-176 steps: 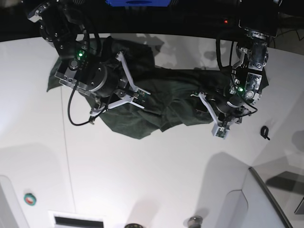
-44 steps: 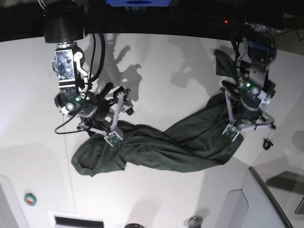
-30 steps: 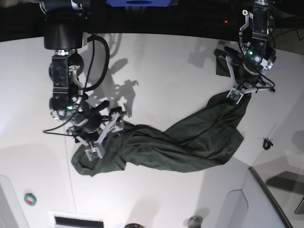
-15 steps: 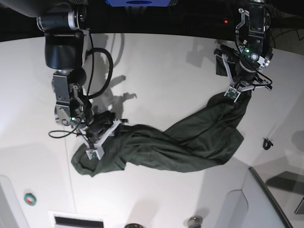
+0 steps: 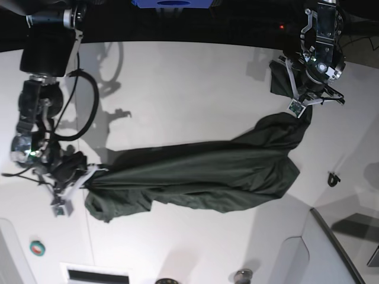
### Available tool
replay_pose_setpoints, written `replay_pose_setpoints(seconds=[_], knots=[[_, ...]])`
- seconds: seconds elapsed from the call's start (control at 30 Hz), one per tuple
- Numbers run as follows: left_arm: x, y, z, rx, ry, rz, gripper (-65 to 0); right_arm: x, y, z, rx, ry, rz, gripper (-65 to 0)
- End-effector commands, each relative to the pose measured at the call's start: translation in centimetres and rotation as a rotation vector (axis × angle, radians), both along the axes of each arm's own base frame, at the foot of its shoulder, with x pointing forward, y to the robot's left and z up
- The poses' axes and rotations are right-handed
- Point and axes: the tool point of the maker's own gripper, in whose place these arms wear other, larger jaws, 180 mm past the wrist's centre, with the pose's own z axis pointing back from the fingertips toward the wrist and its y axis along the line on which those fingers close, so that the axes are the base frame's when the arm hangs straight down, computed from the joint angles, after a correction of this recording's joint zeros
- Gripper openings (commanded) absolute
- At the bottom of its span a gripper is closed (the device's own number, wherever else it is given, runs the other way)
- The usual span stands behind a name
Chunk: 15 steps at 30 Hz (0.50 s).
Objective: Layout the t-shirt on the table in an organized manner, then fold the t-shirt properly
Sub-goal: 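Drag the shirt with the right gripper to spread it, then release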
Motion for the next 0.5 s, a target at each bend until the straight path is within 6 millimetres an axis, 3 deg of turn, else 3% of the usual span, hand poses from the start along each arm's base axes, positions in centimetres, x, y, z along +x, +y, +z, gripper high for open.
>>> replay_pose_setpoints(seconds=[0.0,0.17,0.33,0.43,0.47], knots=[[1.0,0.4,1.0,0.016,-0.037,-0.009,-65.0,1.0,-1.2,2.6,-0.013,-0.073,-0.015,-64.5],[2.3,-0.6,3.2,0.013,-0.105,-0.039,-65.0,-1.4,-5.7,5.5,-0.073,-0.073,-0.081,-64.5],[3.6,-1.5,5.6,0.015,-0.177,-0.068,-65.0,-4.8,-7.9,7.7,-0.101,-0.081,-0.101,-64.5],[4.0,-1.7,5.4,0.013,-0.177,-0.071,-65.0,-6.0,-10.1,7.0,-0.098,-0.065,-0.159,-64.5],[4.1,-1.7,5.0,0.011,-0.17,-0.066,-65.0,-6.2,-11.0,5.5,-0.084,-0.036,-0.187,-64.5]])
